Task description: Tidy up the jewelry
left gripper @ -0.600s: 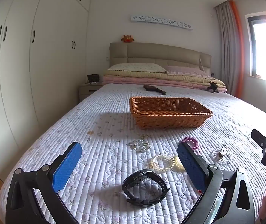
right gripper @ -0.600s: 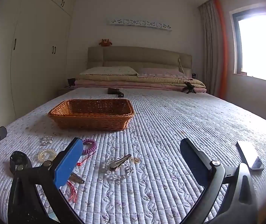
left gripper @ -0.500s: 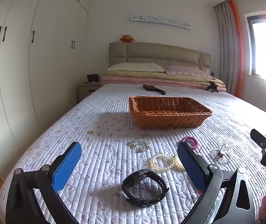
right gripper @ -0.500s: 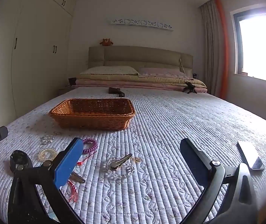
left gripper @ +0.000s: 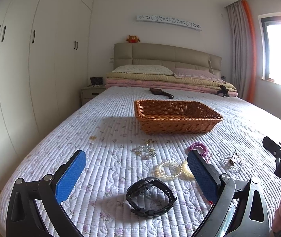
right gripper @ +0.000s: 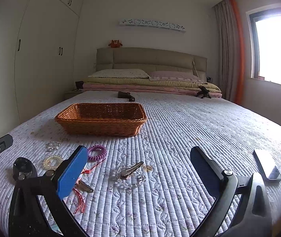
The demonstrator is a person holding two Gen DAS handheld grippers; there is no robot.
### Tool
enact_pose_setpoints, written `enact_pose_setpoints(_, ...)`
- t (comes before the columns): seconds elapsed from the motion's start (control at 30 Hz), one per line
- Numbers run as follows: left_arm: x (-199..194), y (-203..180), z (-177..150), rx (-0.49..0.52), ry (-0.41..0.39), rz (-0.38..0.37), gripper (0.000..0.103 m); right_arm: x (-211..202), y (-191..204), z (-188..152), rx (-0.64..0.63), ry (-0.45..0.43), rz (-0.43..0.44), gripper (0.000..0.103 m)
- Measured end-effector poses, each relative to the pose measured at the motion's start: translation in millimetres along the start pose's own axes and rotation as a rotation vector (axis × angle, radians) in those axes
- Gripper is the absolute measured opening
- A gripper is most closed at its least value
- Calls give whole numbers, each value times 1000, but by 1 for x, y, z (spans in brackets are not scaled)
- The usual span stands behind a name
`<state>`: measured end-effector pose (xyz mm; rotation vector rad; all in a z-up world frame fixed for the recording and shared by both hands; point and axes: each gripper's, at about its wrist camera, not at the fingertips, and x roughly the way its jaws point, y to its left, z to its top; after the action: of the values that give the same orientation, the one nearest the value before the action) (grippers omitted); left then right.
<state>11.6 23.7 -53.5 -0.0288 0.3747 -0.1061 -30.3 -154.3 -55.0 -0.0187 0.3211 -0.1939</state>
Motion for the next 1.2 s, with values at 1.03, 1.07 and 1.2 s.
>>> enact_pose_setpoints(1.03, -3, 10, 1, -21, 40, 0, 102, 4, 3, -4, -8, -37, -21, 103)
enact_pose_setpoints(1.07, -4, 13, 0, -30, 52, 1, 102, 6, 2, -4, -3, -31, -10, 103)
enact_pose_setpoints(1.2, -7, 39, -9, -91, 138, -25, 102, 17, -6, -2, 36, 58, 59, 103)
